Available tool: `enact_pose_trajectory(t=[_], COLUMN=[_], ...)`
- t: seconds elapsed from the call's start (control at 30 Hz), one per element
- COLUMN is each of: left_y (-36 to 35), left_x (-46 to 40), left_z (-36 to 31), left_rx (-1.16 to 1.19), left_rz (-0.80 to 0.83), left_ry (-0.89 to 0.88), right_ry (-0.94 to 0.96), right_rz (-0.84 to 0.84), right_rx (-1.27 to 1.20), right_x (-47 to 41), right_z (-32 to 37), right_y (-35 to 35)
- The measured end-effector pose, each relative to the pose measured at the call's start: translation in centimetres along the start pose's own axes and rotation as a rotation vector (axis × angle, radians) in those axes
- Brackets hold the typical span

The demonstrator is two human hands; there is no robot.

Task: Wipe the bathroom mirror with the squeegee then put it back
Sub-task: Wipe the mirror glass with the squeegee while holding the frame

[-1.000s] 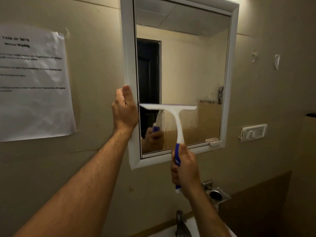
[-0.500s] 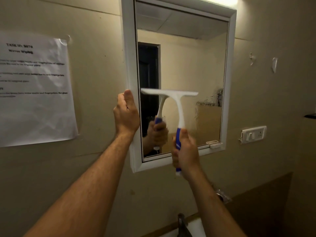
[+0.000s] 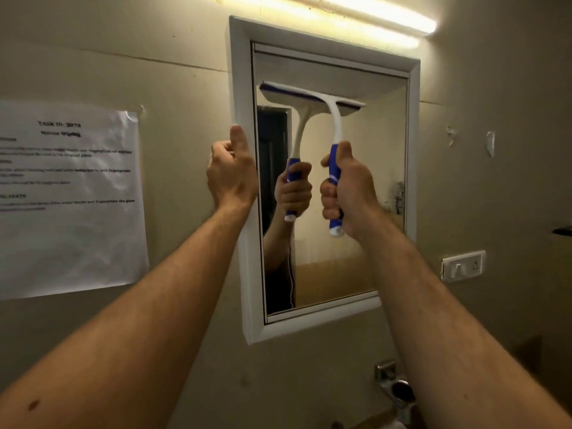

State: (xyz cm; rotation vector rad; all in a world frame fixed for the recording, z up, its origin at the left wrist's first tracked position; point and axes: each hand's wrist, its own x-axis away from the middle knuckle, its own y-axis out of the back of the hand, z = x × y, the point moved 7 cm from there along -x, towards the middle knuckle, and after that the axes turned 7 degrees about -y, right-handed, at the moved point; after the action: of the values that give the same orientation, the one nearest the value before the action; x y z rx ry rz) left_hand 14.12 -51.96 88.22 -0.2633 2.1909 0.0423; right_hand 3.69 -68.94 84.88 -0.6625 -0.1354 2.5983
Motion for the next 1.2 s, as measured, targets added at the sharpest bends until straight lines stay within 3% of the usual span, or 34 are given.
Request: enact_pose_trajectory(t=[0.23,0.5,0.67,0.8,1.07,1.2], left_y=[-0.8,-1.1,-1.3,-1.3,-1.3,-1.2], left_x=[-1.5,-1.6,-1.8,-1.8,-1.6,-1.6], left_z=[-0.2,0.4,0.7,0.6,0.7,0.6], left_rx=[-0.034,-0.012,-0.001,0.002,0.021,0.006], left_rz=[0.008,-0.003,-0.020,-0.024,-0.015,-0.020], left_ry=[-0.049,-0.063,-0.076,-0.084,-0.093,-0.091], right_ry=[0.140,0.130,0.215,0.133,0.117,0.133], right_rz=[0.035,-0.049,-0.033,0.049,-0.054,-0.046], right_rx=[-0.044,0.141,0.037,-0.092,0.113,0.093], right_x=[-2.1,0.7,0.4,0.2,0.6,-0.1], right_z=[4.7,-3.5,2.5,4.0,-3.4,0.1], right_y=[-0.4,0.4,-2.2,-3.8,-0.4,-0.8])
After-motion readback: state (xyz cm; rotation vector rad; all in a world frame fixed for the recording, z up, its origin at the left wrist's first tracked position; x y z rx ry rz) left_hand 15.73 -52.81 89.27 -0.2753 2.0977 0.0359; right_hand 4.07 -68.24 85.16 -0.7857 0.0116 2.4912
